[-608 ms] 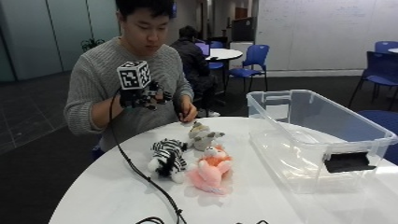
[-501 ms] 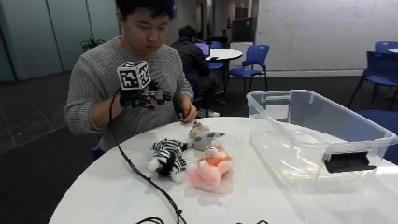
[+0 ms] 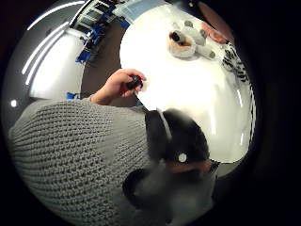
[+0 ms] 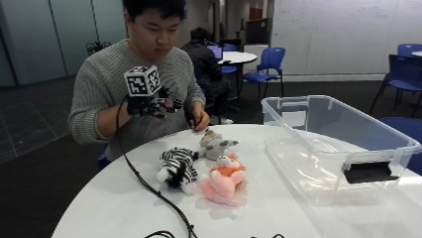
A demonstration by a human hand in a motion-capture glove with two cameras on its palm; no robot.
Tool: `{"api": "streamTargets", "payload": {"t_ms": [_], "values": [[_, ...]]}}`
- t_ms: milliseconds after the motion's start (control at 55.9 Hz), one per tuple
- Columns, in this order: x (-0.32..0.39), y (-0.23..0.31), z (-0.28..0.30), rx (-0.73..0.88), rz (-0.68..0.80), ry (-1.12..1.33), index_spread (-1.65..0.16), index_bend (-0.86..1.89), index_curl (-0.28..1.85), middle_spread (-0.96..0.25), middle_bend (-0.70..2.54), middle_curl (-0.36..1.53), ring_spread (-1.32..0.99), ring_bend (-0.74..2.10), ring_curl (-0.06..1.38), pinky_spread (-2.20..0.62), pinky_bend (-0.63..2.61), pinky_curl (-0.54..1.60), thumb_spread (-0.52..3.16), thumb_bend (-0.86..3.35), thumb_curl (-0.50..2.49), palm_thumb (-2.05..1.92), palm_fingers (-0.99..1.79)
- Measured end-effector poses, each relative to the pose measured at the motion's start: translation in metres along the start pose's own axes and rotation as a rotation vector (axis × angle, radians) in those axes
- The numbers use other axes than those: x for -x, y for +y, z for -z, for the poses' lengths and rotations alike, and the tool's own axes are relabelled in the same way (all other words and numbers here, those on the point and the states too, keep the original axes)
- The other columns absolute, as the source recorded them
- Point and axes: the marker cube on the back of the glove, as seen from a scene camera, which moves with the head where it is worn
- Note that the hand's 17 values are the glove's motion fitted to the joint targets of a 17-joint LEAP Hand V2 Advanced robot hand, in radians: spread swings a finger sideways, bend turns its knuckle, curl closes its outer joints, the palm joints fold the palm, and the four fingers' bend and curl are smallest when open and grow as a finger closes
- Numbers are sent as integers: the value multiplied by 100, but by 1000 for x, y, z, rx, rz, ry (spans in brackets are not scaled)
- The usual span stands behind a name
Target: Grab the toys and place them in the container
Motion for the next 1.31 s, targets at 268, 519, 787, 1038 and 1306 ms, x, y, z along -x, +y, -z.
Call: {"api": "streamTargets", "payload": {"t_ms": [268, 519, 787, 1038, 1306], "values": [[-3, -1, -2, -3, -7, -9, -37, 18, 32, -16, 16, 23, -5, 19, 16, 5, 72, 30, 146, -1, 20, 0, -6], [-5, 0, -3, 2, -12, -11, -37, 18, 35, -16, 16, 25, -5, 19, 18, 5, 73, 31, 147, -1, 22, 0, -7], [-3, 0, -3, -4, -19, -17, -38, 18, 36, -16, 16, 26, -5, 19, 20, 5, 73, 32, 147, -1, 23, -1, -7], [-1, 2, -4, -6, -21, -12, -38, 18, 37, -16, 16, 27, -5, 18, 21, 5, 73, 33, 147, -1, 24, -1, -8], [-4, 1, -5, 3, -15, -17, -38, 18, 38, -16, 16, 27, -5, 18, 22, 5, 72, 33, 147, -1, 24, 0, -8]]}}
